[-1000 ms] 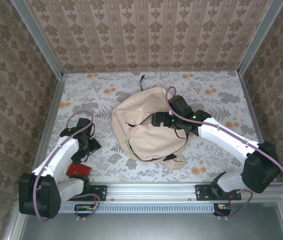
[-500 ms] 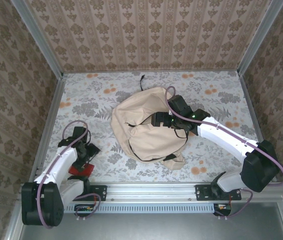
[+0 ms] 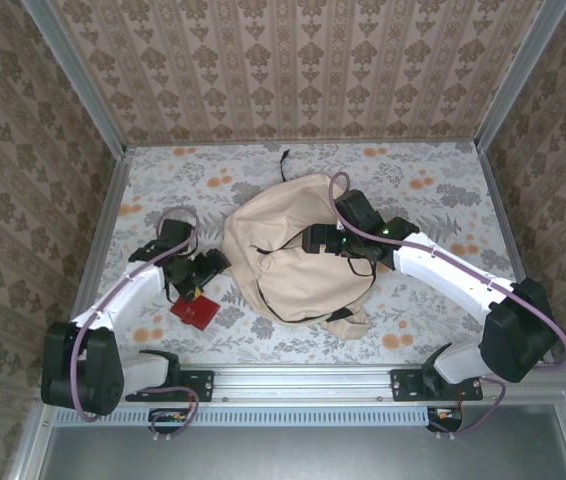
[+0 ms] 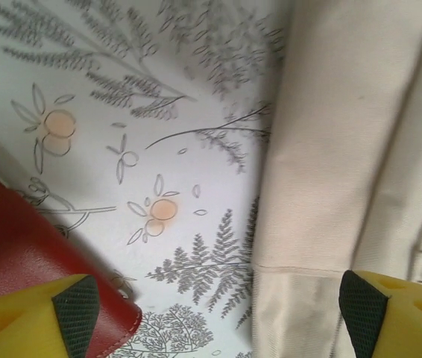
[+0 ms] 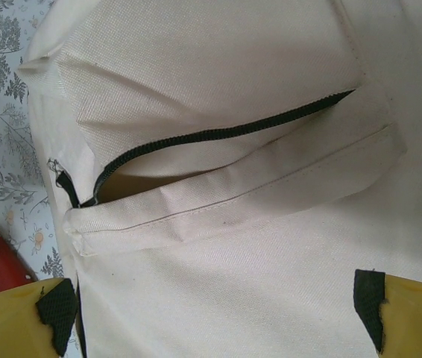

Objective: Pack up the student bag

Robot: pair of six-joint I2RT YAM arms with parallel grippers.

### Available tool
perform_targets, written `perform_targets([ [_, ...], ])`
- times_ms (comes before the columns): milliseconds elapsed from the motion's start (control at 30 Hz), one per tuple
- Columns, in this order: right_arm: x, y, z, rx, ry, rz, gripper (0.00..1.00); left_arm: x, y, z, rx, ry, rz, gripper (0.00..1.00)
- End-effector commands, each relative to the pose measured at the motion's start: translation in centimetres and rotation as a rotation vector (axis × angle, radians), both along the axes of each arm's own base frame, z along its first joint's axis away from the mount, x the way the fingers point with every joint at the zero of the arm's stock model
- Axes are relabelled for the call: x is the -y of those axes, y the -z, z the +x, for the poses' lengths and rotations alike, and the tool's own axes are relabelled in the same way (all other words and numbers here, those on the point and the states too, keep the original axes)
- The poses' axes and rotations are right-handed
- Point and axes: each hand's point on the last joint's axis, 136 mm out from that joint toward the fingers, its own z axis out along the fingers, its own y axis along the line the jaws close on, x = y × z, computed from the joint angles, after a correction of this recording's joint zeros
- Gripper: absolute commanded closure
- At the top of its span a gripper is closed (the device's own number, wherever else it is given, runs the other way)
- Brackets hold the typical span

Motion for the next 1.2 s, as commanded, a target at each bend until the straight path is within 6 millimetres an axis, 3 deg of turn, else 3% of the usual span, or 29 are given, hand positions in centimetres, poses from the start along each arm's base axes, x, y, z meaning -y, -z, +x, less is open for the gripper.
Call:
perform_targets([
  [0,-0.8,-1.1,-0.1,-0.012,-0.025,0.030,0.01,-1.0,-0.7,-1.4,-0.038,0.044,0.067,0.14],
  [200,-2.7,-0.8,-0.4,-0.027,-0.074,0.030,0.01,-5.8,0.5,-5.4,-0.177,-0.062,0.285,0.13],
  [367,-4.0,-0.1,-0.7,-0.050,-0.103,0.028,0.02,-5.9,2.0,-7.2,-0.202,-0.087,0.261,0.10],
  [500,-4.9,-0.1,-0.8,-0.056,-0.123,0.025,0.02,-5.2,3.3,-7.1,-0.193,-0.123,0.197,0.10],
  [633,-5.1,-0.1,-0.9,-0.055,-0.122,0.020,0.02,-4.0,4.5,-6.3,-0.174,-0.115,0.110,0.18],
  [1033,-4.8,0.3,-1.1,-0.069,-0.104,0.009,0.03,-3.5,5.1,-4.5,-0.186,-0.028,0.134,0.30],
  [1167,-4.7,0.2,-1.0,-0.064,-0.102,0.006,0.03,-3.5,5.3,-4.0,-0.195,-0.009,0.151,0.42],
])
